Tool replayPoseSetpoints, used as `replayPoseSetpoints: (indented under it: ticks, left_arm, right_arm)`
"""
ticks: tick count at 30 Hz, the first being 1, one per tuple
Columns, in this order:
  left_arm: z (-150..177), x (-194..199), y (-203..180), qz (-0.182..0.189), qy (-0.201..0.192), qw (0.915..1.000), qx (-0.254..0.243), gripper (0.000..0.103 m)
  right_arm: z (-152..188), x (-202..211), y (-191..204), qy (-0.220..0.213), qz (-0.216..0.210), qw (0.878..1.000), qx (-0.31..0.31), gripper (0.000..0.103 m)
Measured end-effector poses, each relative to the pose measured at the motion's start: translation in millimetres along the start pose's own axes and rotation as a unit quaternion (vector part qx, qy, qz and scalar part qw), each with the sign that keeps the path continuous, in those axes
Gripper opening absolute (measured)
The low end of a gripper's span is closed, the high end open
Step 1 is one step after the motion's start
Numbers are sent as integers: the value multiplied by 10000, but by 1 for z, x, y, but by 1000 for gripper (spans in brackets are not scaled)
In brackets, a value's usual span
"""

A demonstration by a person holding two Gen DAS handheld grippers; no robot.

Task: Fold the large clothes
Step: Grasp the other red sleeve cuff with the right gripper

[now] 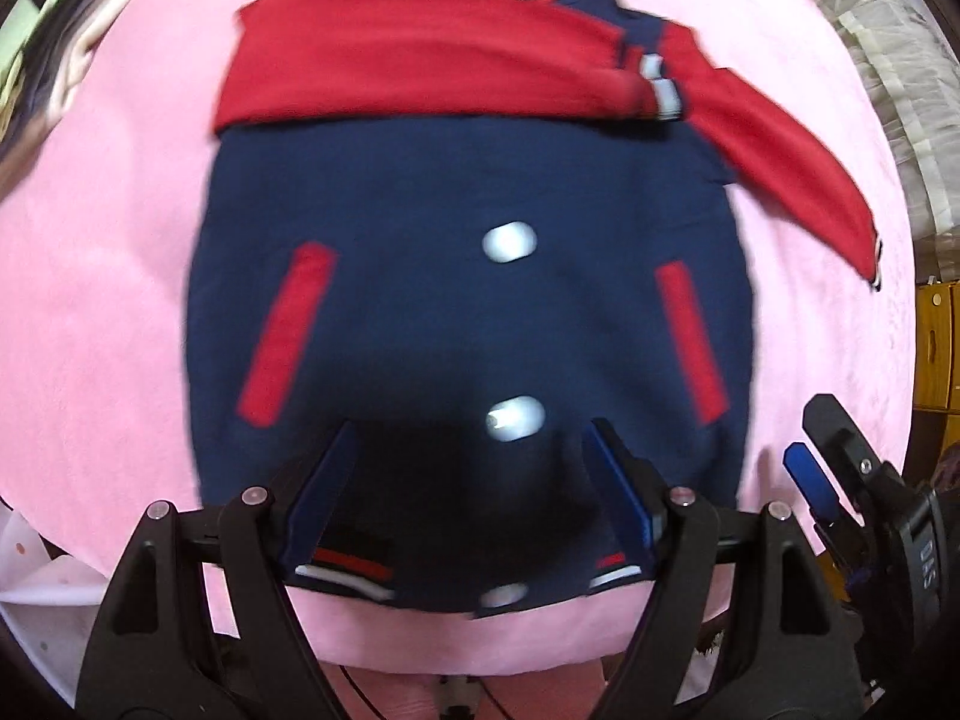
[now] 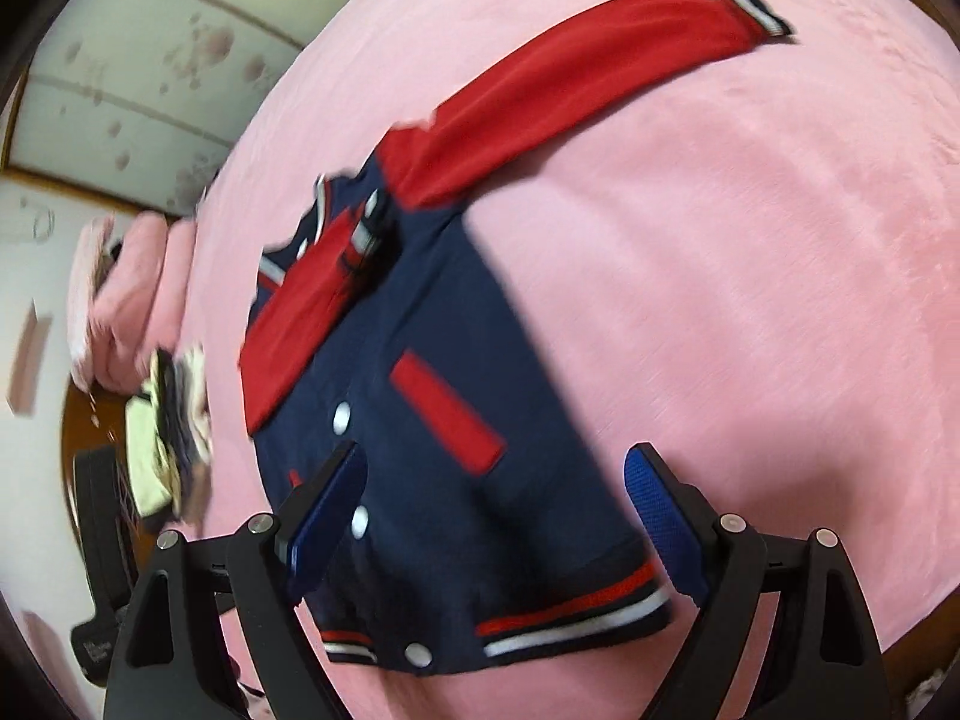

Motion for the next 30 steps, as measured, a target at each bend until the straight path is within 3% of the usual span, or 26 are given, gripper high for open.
replayPoseSetpoints:
  ticks: [11,17,22,24,27,29,30]
  left_arm:
    - [-25,20,-88,268,56,9982,526,75]
    - [-49,16,-119,111,129,9979,620,75]
    - [-53,16,-122,94,217,9974,676,75]
    - [-49,18,-119,106,283,9971,700,75]
    - [-49,18,-116,129,358,9970,681,75]
    - [-53,16,-123,114,361,9970,678,75]
    - [-52,18,-121,128,353,9970,678,75]
  right_arm:
    - [-126,41,-94,43,-296,9971,-698,89]
    - [-193,53,-138,-207,-401,9947,-923,87]
    - [-232,63,-155,-588,-606,9925,-889,82]
    - [-244,66,-159,-708,-620,9915,-901,75]
    - [-255,69,-163,-821,-485,9911,-928,59]
    - [-256,71,-166,-907,-383,9903,-985,40]
    - [-259,72,-168,-925,-398,9898,-1003,39]
Point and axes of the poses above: each gripper's, at about its wrist camera, not at the fingertips, and x roughly against the way its jaws point, y to its left, z to its underside, the point moved 4 cm from there along -x, roughly the way its jaws point, and after that the axes turned 13 degrees about y, right-handed, at the moved point
